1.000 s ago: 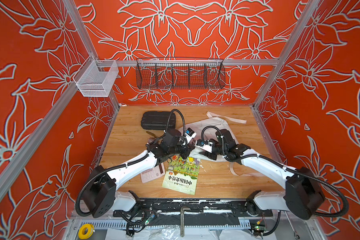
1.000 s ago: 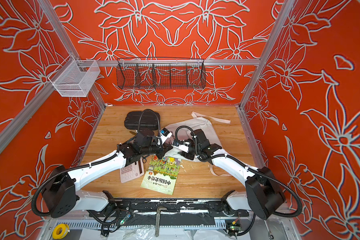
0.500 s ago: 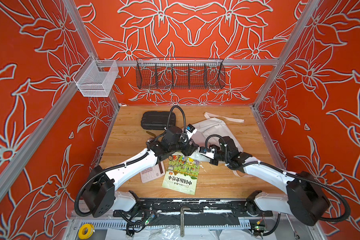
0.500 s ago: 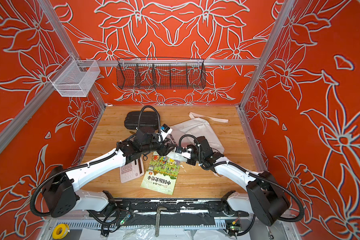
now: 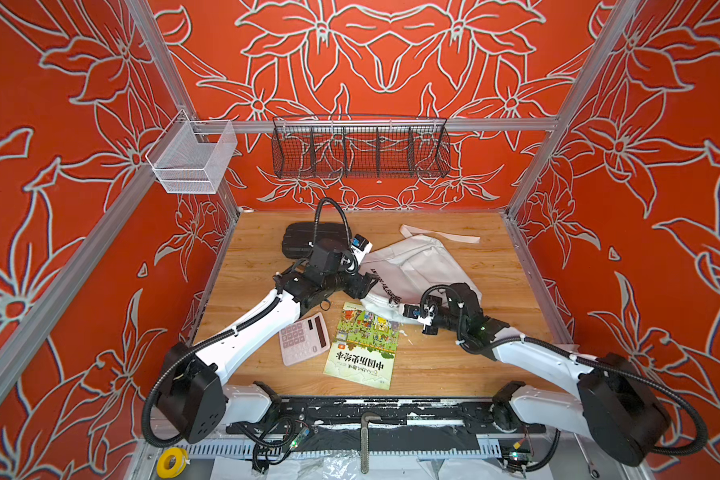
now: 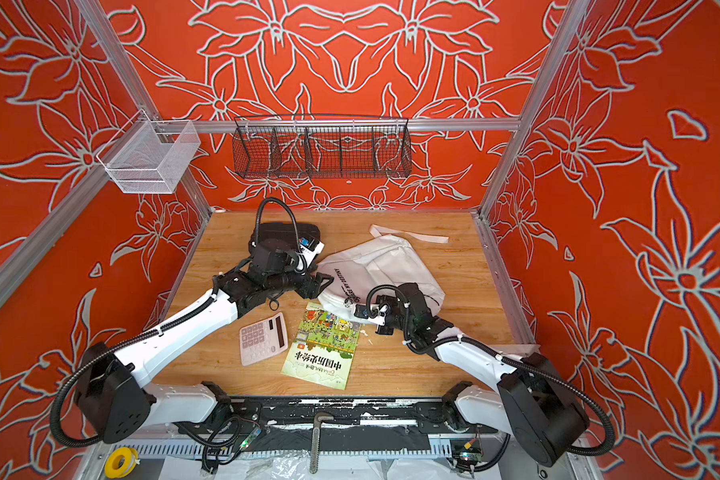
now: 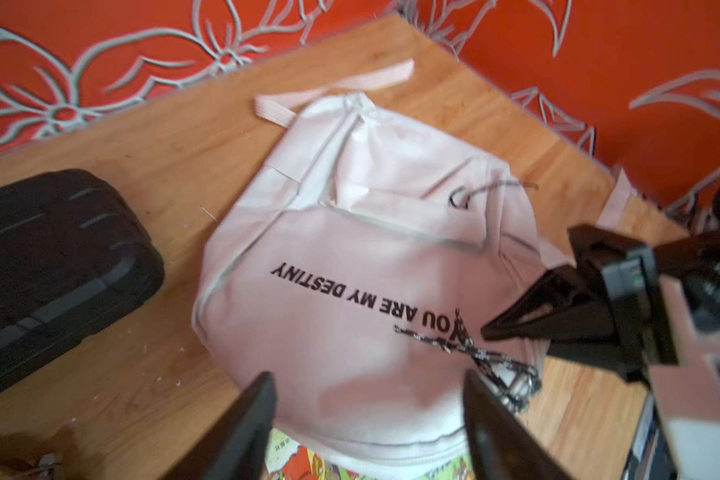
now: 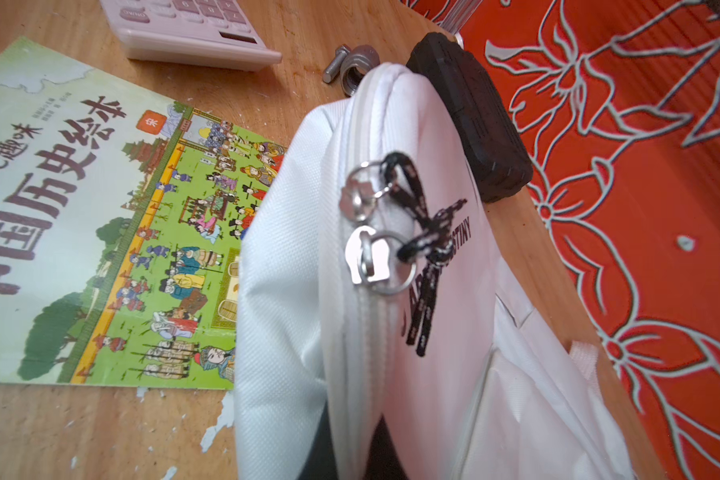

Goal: Pack the student bag

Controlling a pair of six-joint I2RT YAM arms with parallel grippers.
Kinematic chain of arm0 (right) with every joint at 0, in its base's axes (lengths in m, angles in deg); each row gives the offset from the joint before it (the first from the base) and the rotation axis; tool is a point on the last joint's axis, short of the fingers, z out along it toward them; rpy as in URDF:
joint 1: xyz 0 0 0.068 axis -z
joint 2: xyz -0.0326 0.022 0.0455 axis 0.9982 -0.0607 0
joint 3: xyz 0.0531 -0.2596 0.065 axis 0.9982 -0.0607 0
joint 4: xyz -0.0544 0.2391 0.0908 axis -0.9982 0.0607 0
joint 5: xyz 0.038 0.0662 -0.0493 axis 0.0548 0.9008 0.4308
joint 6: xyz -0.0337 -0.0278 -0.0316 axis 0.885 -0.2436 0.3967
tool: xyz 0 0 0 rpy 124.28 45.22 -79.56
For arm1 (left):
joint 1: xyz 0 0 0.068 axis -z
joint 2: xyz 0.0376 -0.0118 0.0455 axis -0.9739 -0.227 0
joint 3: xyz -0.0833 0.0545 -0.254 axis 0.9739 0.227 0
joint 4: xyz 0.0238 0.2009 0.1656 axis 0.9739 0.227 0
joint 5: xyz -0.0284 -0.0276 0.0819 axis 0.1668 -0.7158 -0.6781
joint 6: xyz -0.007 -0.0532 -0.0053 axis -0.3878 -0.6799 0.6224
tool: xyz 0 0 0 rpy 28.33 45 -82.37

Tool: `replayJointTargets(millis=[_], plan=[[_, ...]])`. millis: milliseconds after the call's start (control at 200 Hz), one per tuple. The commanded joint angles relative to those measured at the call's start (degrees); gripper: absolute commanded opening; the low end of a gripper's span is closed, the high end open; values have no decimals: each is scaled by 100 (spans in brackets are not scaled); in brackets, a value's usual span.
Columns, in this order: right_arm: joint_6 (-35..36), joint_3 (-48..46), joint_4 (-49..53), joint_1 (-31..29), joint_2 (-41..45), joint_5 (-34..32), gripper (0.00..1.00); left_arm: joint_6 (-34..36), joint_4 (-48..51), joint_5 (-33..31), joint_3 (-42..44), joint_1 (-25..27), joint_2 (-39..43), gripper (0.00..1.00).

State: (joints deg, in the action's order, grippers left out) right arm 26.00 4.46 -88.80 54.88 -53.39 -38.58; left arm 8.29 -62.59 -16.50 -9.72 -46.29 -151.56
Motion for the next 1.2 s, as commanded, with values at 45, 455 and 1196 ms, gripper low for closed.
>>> replayJointTargets(millis=[45,455,1196], plan=[[899,-2,-432,-83,216,304,0,546,951,553,-302,2,-455,44],[1474,-289,-1050,-433,26,-775,0,298,997,2040,-156,31,-644,56],[1287,-310,-1001,-616,87,-573,0,1183,1406,514,-1022,462,-1747,69]])
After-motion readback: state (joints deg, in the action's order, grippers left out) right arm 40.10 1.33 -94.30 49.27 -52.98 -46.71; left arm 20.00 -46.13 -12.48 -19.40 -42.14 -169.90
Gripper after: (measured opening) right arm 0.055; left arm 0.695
